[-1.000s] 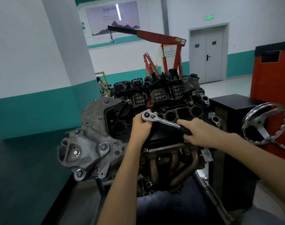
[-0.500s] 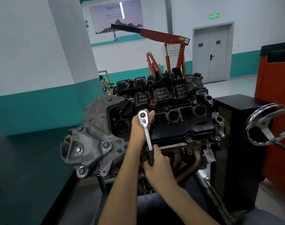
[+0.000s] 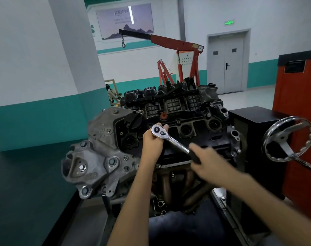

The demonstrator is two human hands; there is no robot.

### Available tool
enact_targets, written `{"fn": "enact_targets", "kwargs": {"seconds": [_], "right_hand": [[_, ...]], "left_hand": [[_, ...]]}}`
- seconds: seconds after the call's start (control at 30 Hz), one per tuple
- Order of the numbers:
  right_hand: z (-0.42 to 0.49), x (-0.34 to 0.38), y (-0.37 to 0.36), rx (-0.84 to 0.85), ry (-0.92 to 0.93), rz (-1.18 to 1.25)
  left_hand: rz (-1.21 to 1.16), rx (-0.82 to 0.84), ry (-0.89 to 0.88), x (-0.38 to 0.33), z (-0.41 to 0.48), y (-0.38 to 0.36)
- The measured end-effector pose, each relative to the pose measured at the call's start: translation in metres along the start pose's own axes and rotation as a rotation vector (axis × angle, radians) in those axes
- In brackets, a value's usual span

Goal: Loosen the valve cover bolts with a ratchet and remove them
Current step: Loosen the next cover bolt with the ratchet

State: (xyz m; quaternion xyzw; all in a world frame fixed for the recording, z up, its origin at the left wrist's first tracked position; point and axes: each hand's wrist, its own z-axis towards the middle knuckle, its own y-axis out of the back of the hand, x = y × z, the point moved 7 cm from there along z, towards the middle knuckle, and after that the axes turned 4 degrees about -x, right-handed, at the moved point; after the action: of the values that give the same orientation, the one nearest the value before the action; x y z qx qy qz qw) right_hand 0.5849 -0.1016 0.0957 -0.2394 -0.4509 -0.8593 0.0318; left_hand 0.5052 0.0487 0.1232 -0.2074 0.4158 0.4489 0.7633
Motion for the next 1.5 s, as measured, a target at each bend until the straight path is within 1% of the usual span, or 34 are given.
{"fn": "enact_targets", "kwargs": {"seconds": [0.07, 0.13, 0.2, 0.23, 0.3, 0.47, 0.53, 0.57, 0.6, 0.63, 0.67, 0.77, 0.83, 0.9, 0.97, 1.0, 1.07, 1.13, 1.2, 1.27, 1.33, 1.37, 1.43, 1.5], "right_hand": [[-0.023, 0.016, -0.036, -0.054, -0.152, 0.274], [-0.030, 0.041, -0.070, -0.103, -0.230, 0.469], [-0.030, 0.060, -0.086, -0.126, -0.253, 0.583], [-0.029, 0.060, -0.086, -0.116, -0.259, 0.591], [-0.026, 0.048, -0.071, -0.058, -0.218, 0.495], [0.011, -0.004, 0.011, 0.139, 0.012, -0.004], [0.031, -0.008, 0.032, 0.161, 0.099, -0.227], [0.036, -0.008, 0.035, 0.151, 0.121, -0.295], [0.037, -0.008, 0.035, 0.125, 0.116, -0.310], [0.032, -0.008, 0.030, 0.097, 0.091, -0.279], [0.022, -0.008, 0.021, 0.063, 0.054, -0.193], [-0.018, 0.011, -0.022, -0.043, -0.114, 0.205], [-0.032, 0.033, -0.056, -0.113, -0.216, 0.429], [-0.032, 0.054, -0.083, -0.163, -0.272, 0.543], [-0.030, 0.060, -0.091, -0.168, -0.297, 0.599], [-0.028, 0.056, -0.089, -0.145, -0.291, 0.586], [-0.025, 0.039, -0.073, -0.061, -0.221, 0.468], [-0.017, 0.015, -0.042, 0.023, -0.110, 0.293], [0.006, -0.007, 0.001, 0.093, -0.007, 0.078], [0.037, -0.012, 0.038, 0.175, 0.127, -0.210], [0.060, -0.001, 0.053, 0.210, 0.257, -0.407], [0.065, 0.003, 0.053, 0.205, 0.287, -0.438], [0.053, 0.002, 0.043, 0.146, 0.237, -0.374], [0.023, -0.004, 0.019, 0.073, 0.113, -0.141]], "left_hand": [[0.007, -0.028, 0.012, 0.000, 0.001, -0.002], [0.004, -0.061, 0.039, 0.002, 0.004, 0.000], [0.056, -0.072, 0.030, 0.001, 0.006, 0.003], [0.072, -0.061, 0.026, 0.000, 0.007, 0.003], [0.051, -0.016, 0.044, -0.001, 0.005, 0.003], [0.078, 0.087, 0.037, -0.003, 0.005, -0.001], [0.059, 0.070, 0.052, -0.002, 0.006, 0.000], [0.043, 0.048, 0.061, -0.002, 0.006, 0.002], [0.029, 0.025, 0.064, -0.001, 0.005, 0.003], [0.022, 0.008, 0.060, -0.001, 0.002, 0.003], [0.024, 0.000, 0.051, -0.001, 0.000, 0.002], [0.012, -0.015, 0.024, 0.001, -0.003, 0.000], [-0.004, -0.046, 0.033, 0.002, -0.001, 0.000], [0.031, -0.074, 0.040, 0.002, 0.003, 0.001], [0.092, -0.084, 0.033, 0.000, 0.005, 0.003], [0.093, -0.078, 0.038, 0.001, 0.005, 0.003], [0.068, -0.017, 0.036, 0.002, 0.004, 0.002], [0.069, 0.040, 0.021, 0.001, 0.005, 0.000], [0.080, 0.056, 0.014, -0.002, 0.006, -0.001], [0.075, 0.039, 0.001, -0.005, 0.006, 0.000], [0.024, -0.036, -0.002, -0.003, 0.001, 0.007], [-0.012, -0.077, 0.004, -0.002, -0.002, 0.010], [-0.037, -0.112, 0.018, 0.003, -0.004, 0.011], [-0.028, -0.109, 0.028, 0.006, -0.005, 0.006]]}}
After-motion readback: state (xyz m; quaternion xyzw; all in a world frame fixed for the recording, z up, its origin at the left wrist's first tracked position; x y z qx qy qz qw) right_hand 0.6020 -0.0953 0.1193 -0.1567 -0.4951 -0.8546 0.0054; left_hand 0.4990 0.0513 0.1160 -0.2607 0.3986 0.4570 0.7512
